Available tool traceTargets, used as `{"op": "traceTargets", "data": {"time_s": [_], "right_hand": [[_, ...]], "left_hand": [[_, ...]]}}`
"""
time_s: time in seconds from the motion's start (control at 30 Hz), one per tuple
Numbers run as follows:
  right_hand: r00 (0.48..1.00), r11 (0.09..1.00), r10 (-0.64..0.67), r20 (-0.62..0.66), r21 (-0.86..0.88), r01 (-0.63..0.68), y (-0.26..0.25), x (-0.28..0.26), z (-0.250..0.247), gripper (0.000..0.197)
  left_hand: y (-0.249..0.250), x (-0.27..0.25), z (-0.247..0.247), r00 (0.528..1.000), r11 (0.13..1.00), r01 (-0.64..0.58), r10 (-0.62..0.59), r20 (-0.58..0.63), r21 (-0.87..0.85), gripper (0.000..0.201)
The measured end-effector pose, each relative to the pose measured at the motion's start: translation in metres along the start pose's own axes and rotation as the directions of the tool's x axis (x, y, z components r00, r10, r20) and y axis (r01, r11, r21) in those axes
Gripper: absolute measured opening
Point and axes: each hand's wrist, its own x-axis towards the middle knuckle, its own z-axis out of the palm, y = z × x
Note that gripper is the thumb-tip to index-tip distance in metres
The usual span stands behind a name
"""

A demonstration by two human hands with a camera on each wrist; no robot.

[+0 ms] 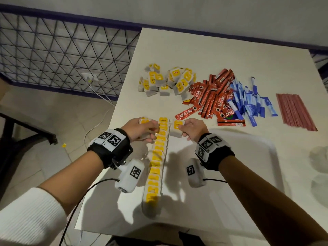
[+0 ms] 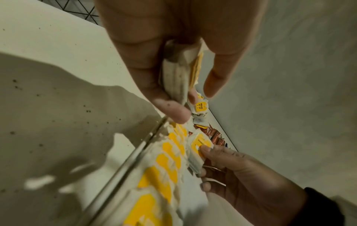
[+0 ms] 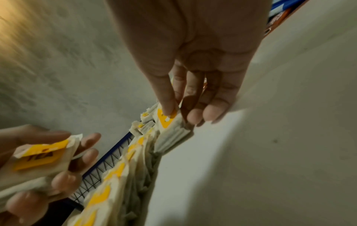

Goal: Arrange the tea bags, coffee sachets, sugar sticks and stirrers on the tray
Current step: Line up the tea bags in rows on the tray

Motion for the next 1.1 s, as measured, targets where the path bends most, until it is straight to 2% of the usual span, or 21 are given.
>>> {"op": "traceTargets", "data": {"time_s": [0.17,0.33,0.53,0.73,0.87,0.97,1.1], "right_hand": [[0.999,1.0,-0.004,-0.044,-0.017,0.003,-0.008,0.002,0.009,0.014],[0.991,0.998,-0.024,-0.131,-0.058,0.017,-0.009,0.004,0.014,0.024],[0.964,0.977,-0.073,-0.255,-0.213,0.017,-0.009,-0.002,0.021,0.03],[0.963,0.979,-0.002,-0.27,-0.198,-0.054,-0.007,0.001,0.02,0.028],[0.958,0.985,0.009,-0.288,-0.162,-0.057,-0.007,-0.001,0.014,0.029],[0.967,0.987,-0.097,-0.234,-0.145,0.064,-0.016,-0.007,0.007,0.03],[0.963,0.961,-0.27,-0.019,0.049,0.271,-0.033,-0.023,0.002,0.018]], "left_hand": [[0.003,0.002,-0.008,0.999,0.997,0.02,-0.018,0.03,-0.069,0.011],[0.008,0.004,-0.013,1.0,0.998,0.028,-0.027,0.012,-0.06,0.008],[0.012,0.007,-0.019,0.999,0.998,0.04,-0.038,0.032,-0.057,0.01],[0.015,0.013,-0.016,0.997,0.996,0.074,-0.072,0.039,-0.053,0.015],[0.016,0.016,-0.015,0.989,0.992,0.093,-0.083,0.123,-0.084,0.022],[0.016,0.014,-0.012,0.976,0.989,0.105,-0.081,0.204,-0.108,0.021],[0.017,0.008,-0.005,0.949,0.987,0.12,-0.083,0.303,-0.104,0.021]]}}
